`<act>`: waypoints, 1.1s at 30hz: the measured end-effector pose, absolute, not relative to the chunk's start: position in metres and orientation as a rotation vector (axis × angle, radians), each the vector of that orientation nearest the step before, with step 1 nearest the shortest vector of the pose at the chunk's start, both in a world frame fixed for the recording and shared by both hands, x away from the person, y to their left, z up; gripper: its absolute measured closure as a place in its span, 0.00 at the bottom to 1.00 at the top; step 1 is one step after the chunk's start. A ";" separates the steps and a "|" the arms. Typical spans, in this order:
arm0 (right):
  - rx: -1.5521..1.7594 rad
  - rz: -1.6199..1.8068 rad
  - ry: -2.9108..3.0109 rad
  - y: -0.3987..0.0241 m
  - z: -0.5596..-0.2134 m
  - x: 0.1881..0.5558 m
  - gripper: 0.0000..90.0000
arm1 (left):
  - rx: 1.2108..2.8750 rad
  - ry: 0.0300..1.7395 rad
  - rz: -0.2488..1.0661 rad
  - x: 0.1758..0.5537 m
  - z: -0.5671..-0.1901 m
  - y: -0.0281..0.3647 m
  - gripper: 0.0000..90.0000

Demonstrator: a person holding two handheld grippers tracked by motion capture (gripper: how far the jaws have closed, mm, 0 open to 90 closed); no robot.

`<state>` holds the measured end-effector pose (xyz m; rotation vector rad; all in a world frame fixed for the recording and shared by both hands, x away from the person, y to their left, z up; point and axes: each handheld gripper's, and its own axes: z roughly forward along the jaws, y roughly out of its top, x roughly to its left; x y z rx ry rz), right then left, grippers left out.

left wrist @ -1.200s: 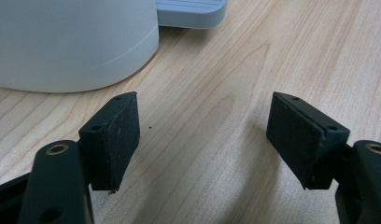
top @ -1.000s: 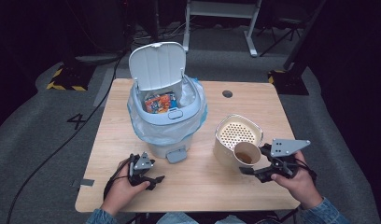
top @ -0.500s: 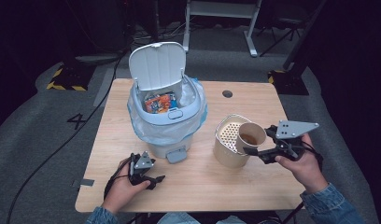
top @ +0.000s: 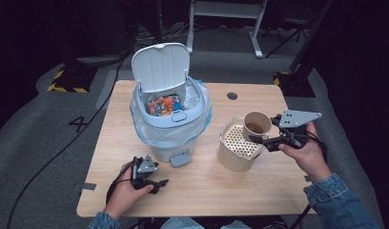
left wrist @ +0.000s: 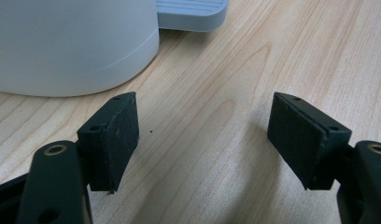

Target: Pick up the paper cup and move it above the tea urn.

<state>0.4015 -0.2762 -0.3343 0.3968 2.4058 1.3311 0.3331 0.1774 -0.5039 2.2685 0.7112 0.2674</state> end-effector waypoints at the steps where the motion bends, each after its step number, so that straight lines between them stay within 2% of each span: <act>1: 0.397 1.331 2.406 -0.276 -0.334 0.401 0.39 | 2.268 0.712 0.266 0.333 -0.504 0.177 0.28; 15: 0.404 1.281 2.370 -0.282 -0.334 0.427 0.39 | 2.266 0.712 0.264 0.333 -0.504 0.177 0.28; 33: 0.353 1.150 2.292 -0.283 -0.335 0.429 0.39 | 2.269 0.706 0.259 0.335 -0.504 0.177 0.28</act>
